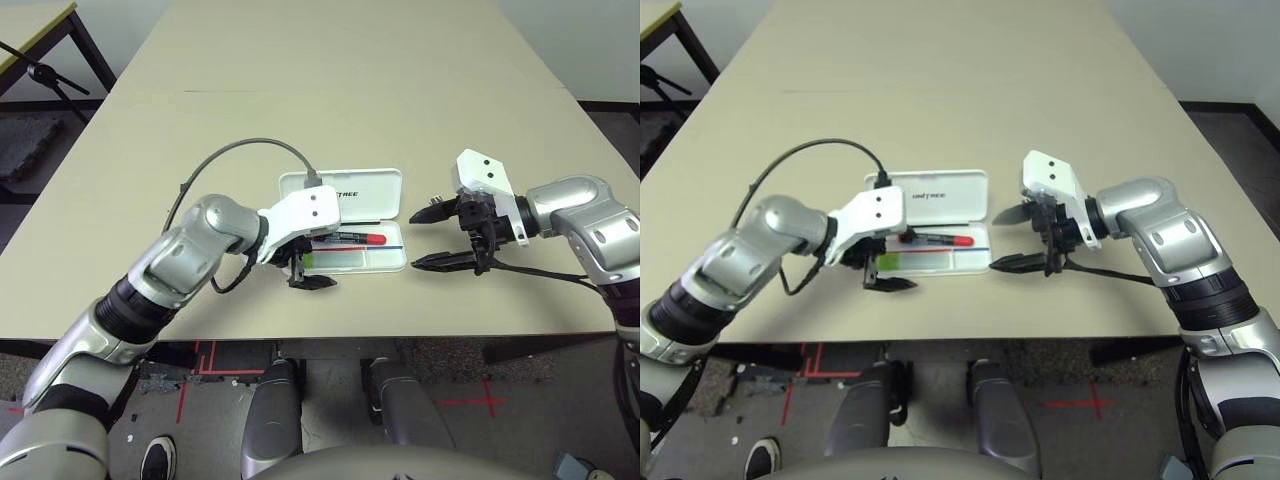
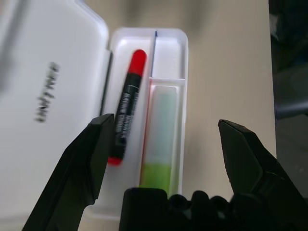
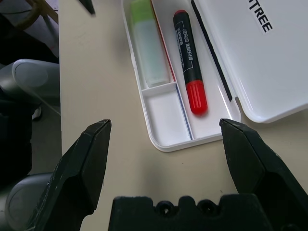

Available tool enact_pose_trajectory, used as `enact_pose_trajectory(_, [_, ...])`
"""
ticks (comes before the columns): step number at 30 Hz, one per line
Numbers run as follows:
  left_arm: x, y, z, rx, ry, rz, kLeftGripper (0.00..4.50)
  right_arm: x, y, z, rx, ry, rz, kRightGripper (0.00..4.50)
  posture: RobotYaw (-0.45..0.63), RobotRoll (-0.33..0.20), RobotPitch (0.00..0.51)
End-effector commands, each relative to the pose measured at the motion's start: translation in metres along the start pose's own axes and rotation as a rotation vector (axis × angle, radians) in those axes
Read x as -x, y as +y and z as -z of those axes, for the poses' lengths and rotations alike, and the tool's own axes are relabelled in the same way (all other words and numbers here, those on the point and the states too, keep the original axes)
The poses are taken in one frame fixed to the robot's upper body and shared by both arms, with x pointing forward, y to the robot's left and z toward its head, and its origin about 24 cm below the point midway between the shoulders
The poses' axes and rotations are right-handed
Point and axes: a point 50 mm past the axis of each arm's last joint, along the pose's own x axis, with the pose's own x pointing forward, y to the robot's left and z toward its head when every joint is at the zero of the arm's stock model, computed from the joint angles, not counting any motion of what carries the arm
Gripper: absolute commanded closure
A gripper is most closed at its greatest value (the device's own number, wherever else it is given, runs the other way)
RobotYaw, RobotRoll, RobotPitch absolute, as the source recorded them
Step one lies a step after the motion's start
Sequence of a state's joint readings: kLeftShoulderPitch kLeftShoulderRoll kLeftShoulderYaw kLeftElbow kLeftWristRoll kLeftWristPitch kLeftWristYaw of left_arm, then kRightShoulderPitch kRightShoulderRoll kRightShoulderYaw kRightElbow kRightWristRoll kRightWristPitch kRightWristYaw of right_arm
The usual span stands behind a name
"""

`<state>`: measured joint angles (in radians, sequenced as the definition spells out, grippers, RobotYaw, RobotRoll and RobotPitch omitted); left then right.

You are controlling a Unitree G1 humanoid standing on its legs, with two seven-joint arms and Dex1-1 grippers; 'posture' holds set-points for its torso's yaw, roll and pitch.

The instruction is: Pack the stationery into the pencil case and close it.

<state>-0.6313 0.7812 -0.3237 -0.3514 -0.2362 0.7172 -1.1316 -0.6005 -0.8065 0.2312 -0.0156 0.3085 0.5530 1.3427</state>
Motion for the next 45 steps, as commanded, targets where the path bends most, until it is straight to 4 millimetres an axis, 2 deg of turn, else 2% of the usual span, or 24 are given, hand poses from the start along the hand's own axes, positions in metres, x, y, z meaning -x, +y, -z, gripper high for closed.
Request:
enact_pose_trajectory(1, [0.023, -0.002, 0.0, 0.007, -0.013, -0.014, 0.04, 0.0, -0.002, 0.004, -0.007, 0.009, 0.008, 0.0, -0.04, 0.0, 0.159])
enact_pose_trajectory(6, [0.047, -0.001, -0.001, 0.008, -0.013, -0.067, 0.04, 0.001, -0.003, 0.007, -0.016, 0.013, 0.015, 0.0, -0.03, 0.0, 0.156])
enact_pose_trajectory(9, [0.054, 0.0, -0.003, 0.002, -0.018, -0.098, 0.04, 0.004, -0.006, 0.009, -0.06, 0.04, 0.054, 0.0, -0.03, 0.0, 0.157])
enact_pose_trajectory(15, [0.053, -0.001, -0.002, 0.008, -0.026, -0.104, 0.04, 0.02, -0.009, 0.0, -0.153, 0.042, 0.135, 0.0, -0.03, 0.0, 0.156])
enact_pose_trajectory(20, [0.049, -0.001, 0.0, 0.019, -0.028, -0.105, 0.04, 0.037, -0.019, -0.009, -0.26, 0.014, 0.307, 0.0, -0.04, 0.0, 0.155])
enact_pose_trajectory(24, [0.048, -0.001, 0.001, 0.023, -0.028, -0.102, 0.04, 0.039, -0.027, -0.004, -0.359, 0.023, 0.444, 0.0, -0.05, 0.0, 0.156])
enact_pose_trajectory(33, [0.048, 0.001, 0.001, 0.024, -0.016, -0.107, 0.04, 0.015, -0.045, 0.016, -0.477, 0.112, 0.64, 0.0, -0.04, 0.0, 0.156])
enact_pose_trajectory(45, [0.049, 0.001, 0.001, 0.022, -0.005, -0.123, 0.04, -0.021, -0.056, 0.033, -0.496, 0.171, 0.645, 0.0, -0.02, 0.0, 0.15])
